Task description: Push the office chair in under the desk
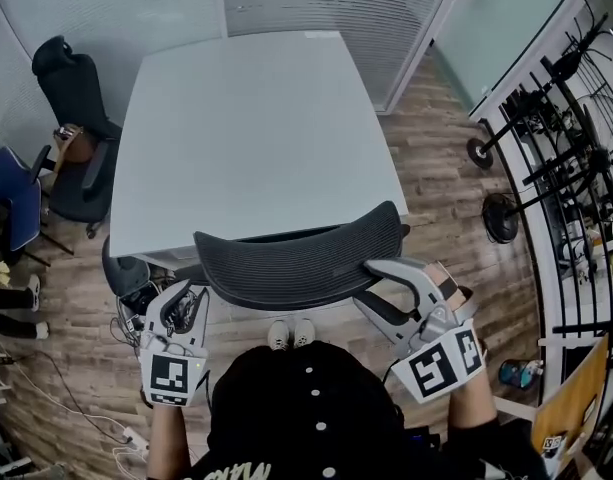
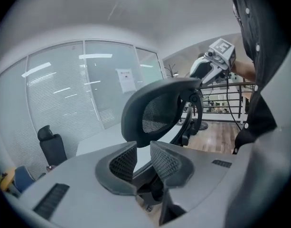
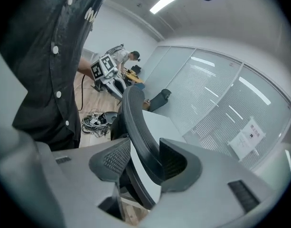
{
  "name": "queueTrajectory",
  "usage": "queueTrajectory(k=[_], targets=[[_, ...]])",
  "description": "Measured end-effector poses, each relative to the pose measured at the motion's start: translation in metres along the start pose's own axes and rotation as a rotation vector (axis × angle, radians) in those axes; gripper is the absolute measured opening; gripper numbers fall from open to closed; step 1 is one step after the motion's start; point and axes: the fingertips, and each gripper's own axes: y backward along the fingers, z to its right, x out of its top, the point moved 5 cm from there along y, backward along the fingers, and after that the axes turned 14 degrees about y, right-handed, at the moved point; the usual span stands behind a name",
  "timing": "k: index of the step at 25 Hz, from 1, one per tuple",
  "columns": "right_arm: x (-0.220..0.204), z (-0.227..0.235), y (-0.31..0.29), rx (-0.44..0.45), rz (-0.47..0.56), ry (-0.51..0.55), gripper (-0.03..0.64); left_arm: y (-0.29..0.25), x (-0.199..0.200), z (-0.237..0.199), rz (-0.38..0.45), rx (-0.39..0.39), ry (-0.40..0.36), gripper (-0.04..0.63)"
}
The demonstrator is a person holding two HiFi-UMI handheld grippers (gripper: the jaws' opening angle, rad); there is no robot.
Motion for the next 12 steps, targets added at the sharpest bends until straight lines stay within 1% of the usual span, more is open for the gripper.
queueTrajectory(k=[2, 4, 5, 6, 7, 8, 9, 11, 12], targets=[[-0.002, -0.001, 0.005, -0.014, 0.027, -0.049, 0.205, 0.007, 0.006, -0.004, 0.062, 0.03, 0.046, 0.076], [-0.003, 0.0, 0.012, -0.026, 0.056, -0.075, 0.177, 0.014, 0.014, -0.006, 0.125, 0.057, 0.101, 0.055], [-0.004, 0.001, 0.018, -0.043, 0.076, -0.107, 0.161, 0.017, 0.018, -0.006, 0.149, 0.067, 0.122, 0.044], [-0.006, 0.003, 0.025, -0.076, 0.1, -0.176, 0.111, 0.021, 0.022, -0.007, 0.17, 0.075, 0.139, 0.035], [-0.01, 0.007, 0.034, -0.126, 0.131, -0.281, 0.053, 0.026, 0.025, -0.008, 0.191, 0.083, 0.153, 0.031], [-0.014, 0.012, 0.042, -0.186, 0.172, -0.391, 0.052, 0.029, 0.029, -0.009, 0.213, 0.091, 0.165, 0.028], [-0.016, 0.019, 0.051, -0.244, 0.219, -0.464, 0.048, 0.032, 0.032, -0.01, 0.234, 0.099, 0.173, 0.026], [-0.02, 0.033, 0.064, -0.339, 0.31, -0.514, 0.044, 0.037, 0.038, -0.012, 0.262, 0.113, 0.179, 0.023], [-0.024, 0.038, 0.07, -0.372, 0.335, -0.53, 0.043, 0.039, 0.04, -0.012, 0.27, 0.118, 0.179, 0.023]])
